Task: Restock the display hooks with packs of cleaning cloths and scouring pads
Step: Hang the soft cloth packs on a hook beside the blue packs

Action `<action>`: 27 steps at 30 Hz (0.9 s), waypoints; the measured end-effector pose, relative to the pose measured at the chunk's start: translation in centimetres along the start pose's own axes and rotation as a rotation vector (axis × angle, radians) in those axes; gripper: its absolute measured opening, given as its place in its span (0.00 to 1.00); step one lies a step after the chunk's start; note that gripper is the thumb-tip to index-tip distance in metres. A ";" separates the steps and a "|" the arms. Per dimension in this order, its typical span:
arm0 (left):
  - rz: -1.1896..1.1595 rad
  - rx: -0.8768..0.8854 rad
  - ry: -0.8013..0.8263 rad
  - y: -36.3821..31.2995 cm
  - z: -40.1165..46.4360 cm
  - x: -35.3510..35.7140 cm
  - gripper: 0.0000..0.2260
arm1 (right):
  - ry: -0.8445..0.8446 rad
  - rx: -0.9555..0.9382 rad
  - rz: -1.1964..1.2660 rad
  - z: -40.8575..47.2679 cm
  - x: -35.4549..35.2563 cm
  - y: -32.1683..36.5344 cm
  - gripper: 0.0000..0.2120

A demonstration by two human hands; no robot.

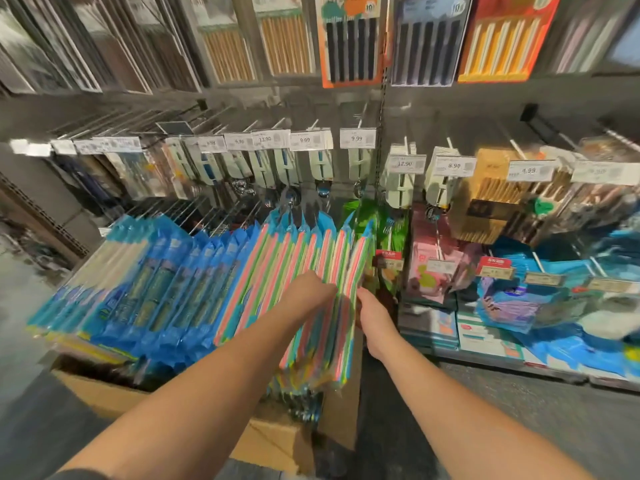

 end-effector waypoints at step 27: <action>-0.090 -0.081 -0.292 -0.2 -3.6 2.2 0.34 | 0.325 -0.175 0.337 -2.7 0.4 -2.0 0.23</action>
Point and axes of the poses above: each hand's wrist, its own z-axis towards the middle knuckle, its own x-axis out of the palm, y = z × x, the point moved 3 cm from there along z, towards the middle knuckle, and after that the axes turned 7 degrees about y, right-handed, at the moved point
